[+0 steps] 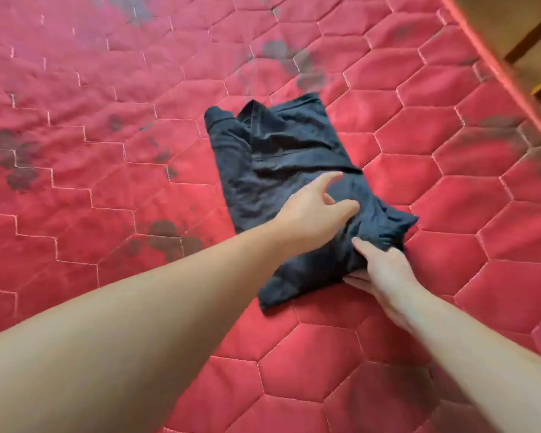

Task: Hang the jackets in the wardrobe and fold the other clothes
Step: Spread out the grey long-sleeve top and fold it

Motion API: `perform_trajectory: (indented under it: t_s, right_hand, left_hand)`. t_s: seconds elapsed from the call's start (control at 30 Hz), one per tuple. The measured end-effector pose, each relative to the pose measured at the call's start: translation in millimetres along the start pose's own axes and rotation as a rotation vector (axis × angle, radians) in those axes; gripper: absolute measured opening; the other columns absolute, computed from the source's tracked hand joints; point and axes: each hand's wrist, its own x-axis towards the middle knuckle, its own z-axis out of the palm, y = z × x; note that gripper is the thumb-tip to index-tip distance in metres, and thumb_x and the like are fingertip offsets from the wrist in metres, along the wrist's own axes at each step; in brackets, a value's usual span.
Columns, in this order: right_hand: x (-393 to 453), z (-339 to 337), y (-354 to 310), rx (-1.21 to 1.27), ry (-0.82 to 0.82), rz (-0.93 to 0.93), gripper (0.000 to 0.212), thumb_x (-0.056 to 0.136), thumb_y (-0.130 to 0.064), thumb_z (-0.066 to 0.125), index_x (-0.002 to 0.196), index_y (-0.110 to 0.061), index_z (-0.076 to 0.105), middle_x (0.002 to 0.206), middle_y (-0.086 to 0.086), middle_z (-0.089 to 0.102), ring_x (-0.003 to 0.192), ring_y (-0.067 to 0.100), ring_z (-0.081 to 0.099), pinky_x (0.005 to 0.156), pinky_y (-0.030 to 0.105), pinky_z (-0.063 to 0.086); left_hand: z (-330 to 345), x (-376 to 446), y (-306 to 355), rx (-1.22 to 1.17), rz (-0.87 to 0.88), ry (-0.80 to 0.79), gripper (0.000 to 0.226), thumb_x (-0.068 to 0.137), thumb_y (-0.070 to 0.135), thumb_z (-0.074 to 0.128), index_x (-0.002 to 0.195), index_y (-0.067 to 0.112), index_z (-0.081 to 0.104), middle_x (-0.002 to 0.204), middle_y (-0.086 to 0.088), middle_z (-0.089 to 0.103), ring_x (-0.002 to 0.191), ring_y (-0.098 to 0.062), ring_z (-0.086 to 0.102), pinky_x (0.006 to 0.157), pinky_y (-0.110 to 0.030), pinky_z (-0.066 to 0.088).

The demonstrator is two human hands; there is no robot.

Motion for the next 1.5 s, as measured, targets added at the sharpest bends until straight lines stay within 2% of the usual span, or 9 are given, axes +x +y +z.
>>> perform_trajectory:
  t_s: [0.17,0.37,0.5,0.8,0.9,1.03,1.2,1.33,1.5]
  right_hand:
    - [15.1,-18.6,-11.4,-0.090,-0.057,-0.043,0.016,0.083,-0.033,0.072,0.092,-0.021,0.068,0.083,-0.003,0.076,0.068,0.018,0.073,0.052,0.027,0.056]
    - [26.0,-20.2,-26.2,-0.704,0.222,-0.402,0.024,0.075,-0.031,0.078,0.089,-0.014,0.068,0.097,0.012,0.072,0.092,0.030,0.066,0.073,0.033,0.049]
    - [29.6,-21.6,-32.1,-0.925,0.226,-0.387,0.057,0.068,-0.045,0.078,0.111,-0.016,0.056,0.114,0.016,0.059,0.115,0.031,0.051,0.095,0.041,0.041]
    - [21.0,-8.2,-13.7,-0.637,0.173,-0.135,0.049,0.081,-0.053,0.065,0.108,-0.012,0.067,0.097,0.004,0.064,0.091,0.021,0.057,0.078,0.030,0.038]
    - [-0.7,1.1,2.5,-0.708,-0.002,-0.134,0.031,0.081,-0.043,0.068,0.093,-0.015,0.068,0.092,0.003,0.070,0.090,0.022,0.064,0.075,0.030,0.043]
    - [-13.7,3.4,0.9,-1.051,-0.426,-0.015,0.027,0.078,-0.036,0.072,0.065,-0.015,0.062,0.052,-0.002,0.061,0.047,0.012,0.055,0.047,0.019,0.038]
    - [5.9,19.2,-34.3,-1.032,0.161,-0.586,0.016,0.076,-0.034,0.070,0.081,-0.021,0.063,0.077,-0.001,0.065,0.081,0.026,0.061,0.075,0.037,0.048]
    - [-1.2,75.1,-23.7,-1.048,-0.152,-0.894,0.010,0.084,-0.025,0.059,0.091,-0.023,0.066,0.084,-0.001,0.070,0.085,0.028,0.065,0.077,0.041,0.051]
    - [15.0,98.4,-2.3,-1.622,-0.420,-1.244,0.056,0.086,-0.029,0.046,0.140,-0.015,0.045,0.141,0.002,0.047,0.129,0.024,0.042,0.100,0.039,0.037]
  left_hand:
    - [-8.9,-20.2,-65.0,0.260,-0.045,0.183,0.046,0.082,0.023,0.062,0.127,0.029,0.055,0.117,0.000,0.055,0.110,-0.021,0.055,0.100,-0.032,0.041]
    - [-3.9,-47.5,-99.0,-0.041,-0.404,0.581,0.056,0.077,0.027,0.072,0.125,0.027,0.043,0.114,-0.001,0.050,0.113,-0.025,0.049,0.093,-0.033,0.037]
    - [8.4,-47.2,-96.8,-0.280,-0.462,0.510,0.049,0.075,0.031,0.075,0.109,0.030,0.040,0.085,0.013,0.055,0.092,-0.019,0.059,0.075,-0.027,0.040]
    - [5.8,-49.5,-108.9,-0.565,-0.533,0.385,0.039,0.074,0.015,0.075,0.105,0.023,0.052,0.102,-0.002,0.064,0.090,-0.023,0.068,0.068,-0.040,0.060]
    - [-16.2,-64.6,-126.2,-0.518,-0.489,0.359,0.031,0.079,0.004,0.065,0.102,0.022,0.056,0.079,0.000,0.060,0.066,-0.012,0.061,0.047,-0.024,0.051]
    - [-57.4,-99.4,-159.6,-0.200,-0.435,0.185,0.027,0.077,0.004,0.063,0.095,0.022,0.058,0.078,-0.004,0.056,0.057,-0.011,0.051,0.044,-0.021,0.041]
    - [-75.8,-93.7,-147.6,0.696,-0.267,0.178,0.025,0.065,0.049,0.057,0.071,0.026,0.051,0.073,0.008,0.060,0.076,-0.026,0.059,0.061,-0.030,0.043]
    - [-59.4,-53.6,-113.9,0.730,0.104,0.446,0.017,0.077,0.035,0.061,0.089,0.024,0.056,0.093,-0.001,0.058,0.095,-0.028,0.053,0.074,-0.037,0.040]
    - [-52.7,-36.5,-124.3,0.800,0.053,0.394,0.056,0.082,0.035,0.054,0.136,0.031,0.043,0.139,0.004,0.042,0.130,-0.021,0.035,0.096,-0.036,0.035]
